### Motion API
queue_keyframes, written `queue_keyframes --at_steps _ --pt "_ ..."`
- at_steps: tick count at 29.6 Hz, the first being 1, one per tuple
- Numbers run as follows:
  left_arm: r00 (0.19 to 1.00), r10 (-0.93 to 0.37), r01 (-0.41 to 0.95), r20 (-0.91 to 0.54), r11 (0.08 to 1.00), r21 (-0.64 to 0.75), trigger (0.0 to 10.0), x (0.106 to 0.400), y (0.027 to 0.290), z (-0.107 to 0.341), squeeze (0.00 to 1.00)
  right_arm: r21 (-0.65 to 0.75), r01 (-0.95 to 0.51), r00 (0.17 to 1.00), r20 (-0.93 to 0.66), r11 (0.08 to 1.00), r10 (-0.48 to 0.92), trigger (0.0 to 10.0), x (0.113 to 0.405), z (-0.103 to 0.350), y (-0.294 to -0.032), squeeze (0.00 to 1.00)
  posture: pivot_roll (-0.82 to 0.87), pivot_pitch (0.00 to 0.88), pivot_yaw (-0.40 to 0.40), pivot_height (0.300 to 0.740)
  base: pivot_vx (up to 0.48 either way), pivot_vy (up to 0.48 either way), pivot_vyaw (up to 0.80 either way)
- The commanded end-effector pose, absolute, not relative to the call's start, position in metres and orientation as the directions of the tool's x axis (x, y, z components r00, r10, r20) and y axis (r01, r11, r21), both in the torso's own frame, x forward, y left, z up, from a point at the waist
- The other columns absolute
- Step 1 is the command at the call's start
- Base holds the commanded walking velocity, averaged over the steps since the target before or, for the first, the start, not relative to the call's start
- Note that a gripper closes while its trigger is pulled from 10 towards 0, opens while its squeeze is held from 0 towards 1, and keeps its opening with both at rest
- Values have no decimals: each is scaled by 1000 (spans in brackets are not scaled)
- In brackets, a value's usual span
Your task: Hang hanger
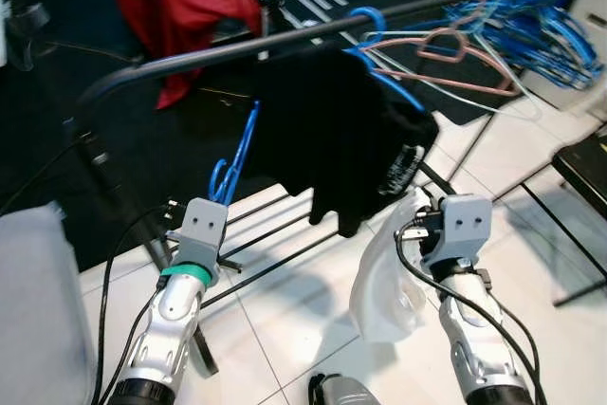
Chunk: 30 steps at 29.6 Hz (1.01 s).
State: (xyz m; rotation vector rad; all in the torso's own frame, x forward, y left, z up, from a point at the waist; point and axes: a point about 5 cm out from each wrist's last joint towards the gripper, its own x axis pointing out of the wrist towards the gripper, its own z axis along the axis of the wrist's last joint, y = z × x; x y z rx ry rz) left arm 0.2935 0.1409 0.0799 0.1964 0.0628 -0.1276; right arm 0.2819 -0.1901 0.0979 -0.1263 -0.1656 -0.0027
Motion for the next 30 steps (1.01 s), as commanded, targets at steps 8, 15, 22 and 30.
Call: queue_keyframes --at_steps 8,15,22,30 --pt "987 -136 151 -88 969 195 10000 292 140 77 0 -136 44 978 206 990 -15 10000 284 106 -197 0 -97 0 25 740 0 0 -800" --pt "986 -146 159 -79 969 190 10000 294 136 80 0 -137 43 978 206 990 -14 10000 285 106 -195 0 -93 0 26 740 0 0 -800" --pt "986 -147 160 -79 970 182 10000 295 136 80 0 -136 35 979 202 990 -7 10000 285 105 -192 0 -92 0 26 740 0 0 -800" --pt "985 -136 156 -105 965 210 10000 290 145 70 0 -148 30 979 206 989 1 10000 285 105 -192 0 -93 0 24 740 0 0 -800"
